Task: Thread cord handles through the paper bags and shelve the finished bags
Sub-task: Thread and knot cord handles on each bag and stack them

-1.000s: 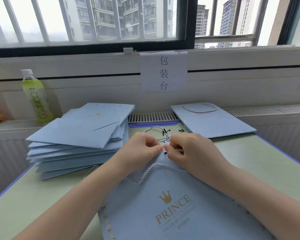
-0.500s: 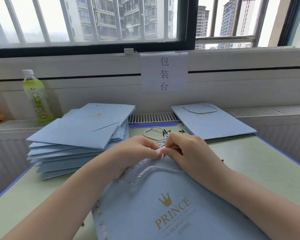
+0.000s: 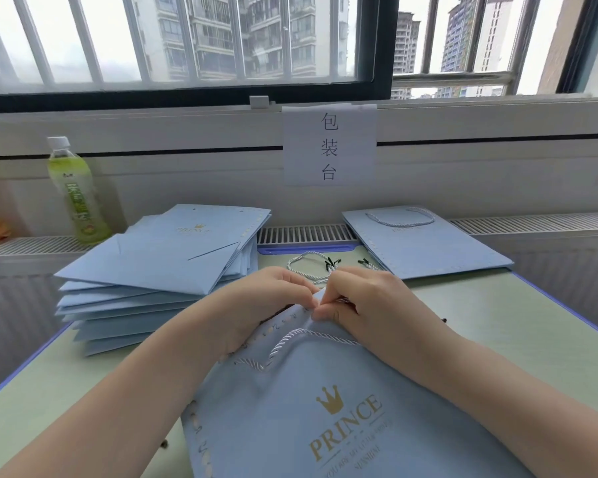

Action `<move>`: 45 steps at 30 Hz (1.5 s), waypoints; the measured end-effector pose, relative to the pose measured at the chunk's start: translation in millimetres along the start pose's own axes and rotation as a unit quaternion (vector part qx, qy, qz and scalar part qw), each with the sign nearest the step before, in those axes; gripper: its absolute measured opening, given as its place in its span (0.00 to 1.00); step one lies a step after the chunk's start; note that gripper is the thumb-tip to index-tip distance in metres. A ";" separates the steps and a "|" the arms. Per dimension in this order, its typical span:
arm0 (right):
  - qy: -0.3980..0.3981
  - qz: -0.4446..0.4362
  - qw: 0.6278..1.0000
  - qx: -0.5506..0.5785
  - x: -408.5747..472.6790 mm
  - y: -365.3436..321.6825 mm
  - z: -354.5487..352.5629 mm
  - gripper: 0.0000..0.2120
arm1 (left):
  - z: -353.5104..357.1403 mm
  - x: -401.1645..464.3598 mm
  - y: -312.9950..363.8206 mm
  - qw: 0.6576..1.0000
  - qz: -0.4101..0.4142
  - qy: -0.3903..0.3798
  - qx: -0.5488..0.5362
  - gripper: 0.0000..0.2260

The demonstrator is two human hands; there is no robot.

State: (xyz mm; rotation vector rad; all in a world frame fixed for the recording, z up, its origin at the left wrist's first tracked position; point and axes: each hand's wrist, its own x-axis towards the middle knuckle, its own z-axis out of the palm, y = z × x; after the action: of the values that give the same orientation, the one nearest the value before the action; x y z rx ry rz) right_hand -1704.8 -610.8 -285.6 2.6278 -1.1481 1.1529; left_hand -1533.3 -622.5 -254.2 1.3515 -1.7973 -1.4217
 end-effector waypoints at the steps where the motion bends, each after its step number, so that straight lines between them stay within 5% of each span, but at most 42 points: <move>1: 0.006 -0.011 1.000 -0.020 0.3 -2.1 -0.5 0.10 | -0.6 -1.1 1.4 1.000 -0.001 -0.009 -0.011 0.03; 5: 0.011 0.002 1.000 0.007 3.3 -5.8 -5.9 0.11 | -5.1 -0.5 1.7 0.999 -0.011 -0.011 -0.043 0.12; 13: 0.001 0.079 0.986 0.146 1.8 -0.8 -9.5 0.03 | -3.8 -0.6 2.1 0.997 -0.056 0.026 -0.043 0.08; 21: -0.012 0.030 0.995 0.097 2.7 -1.9 -6.5 0.04 | -3.6 0.6 2.9 0.989 -0.110 0.011 -0.095 0.11; 23: -0.009 0.024 0.995 0.093 2.4 -1.9 -6.5 0.02 | -1.9 1.4 2.6 0.990 -0.105 0.038 -0.087 0.06; 34: -0.010 0.022 0.998 0.049 -0.3 -1.0 -8.4 0.07 | 2.5 -0.1 0.7 0.998 -0.019 0.061 -0.019 0.16; 38: -0.049 0.060 0.994 0.074 -0.5 0.4 -11.2 0.06 | 4.4 -1.0 0.0 0.995 0.016 0.086 0.052 0.12; 41: -0.012 0.143 0.962 0.232 3.7 -1.9 -15.0 0.02 | 5.5 0.8 -3.2 0.985 0.034 0.090 0.141 0.16; 45: 0.068 0.291 0.834 0.463 10.2 -2.5 -26.4 0.05 | 3.1 0.7 0.1 0.979 0.065 0.102 0.166 0.15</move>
State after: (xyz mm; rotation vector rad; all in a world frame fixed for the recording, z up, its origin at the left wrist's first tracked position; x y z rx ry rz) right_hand -1714.9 -606.8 -259.3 2.6998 -1.7559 2.5177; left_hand -1536.2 -621.8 -255.4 1.4475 -2.0024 -0.9073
